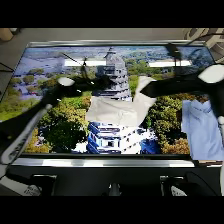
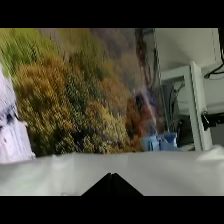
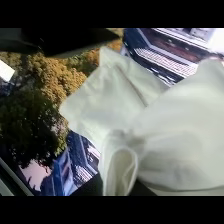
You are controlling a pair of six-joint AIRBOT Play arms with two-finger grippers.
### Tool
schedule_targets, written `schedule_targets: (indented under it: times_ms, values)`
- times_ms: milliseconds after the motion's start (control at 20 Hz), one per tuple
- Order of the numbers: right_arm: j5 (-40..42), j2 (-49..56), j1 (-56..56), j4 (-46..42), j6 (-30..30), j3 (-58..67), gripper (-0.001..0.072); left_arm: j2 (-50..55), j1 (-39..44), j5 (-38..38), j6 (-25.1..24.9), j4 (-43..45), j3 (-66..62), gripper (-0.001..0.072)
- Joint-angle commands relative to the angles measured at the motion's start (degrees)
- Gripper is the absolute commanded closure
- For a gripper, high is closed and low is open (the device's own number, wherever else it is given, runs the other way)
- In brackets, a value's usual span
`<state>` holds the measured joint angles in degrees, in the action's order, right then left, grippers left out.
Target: Fold the shirts.
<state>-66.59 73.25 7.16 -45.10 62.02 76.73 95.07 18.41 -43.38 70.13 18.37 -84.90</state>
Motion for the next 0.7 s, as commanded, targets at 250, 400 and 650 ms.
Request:
schedule_targets:
  times_ms: [250,400,650]
  values:
    - [24.0,27.4,21.7,32.8,-14.1,0.2,0.0017,-29.0,-18.1,-12.2,6.5,20.6,0.1,0.0682]
    - [11.4,26.1,15.0,28.2,-15.7,0.2,0.0017,-33.7,-18.1,-15.9,7.6,28.9,0.1,0.0682]
    - [-5.7,18.3,-3.8,-6.5,-3.7,0.2,0.0026,-34.9,-18.1,-19.0,8.6,37.2,0.5,0.0682]
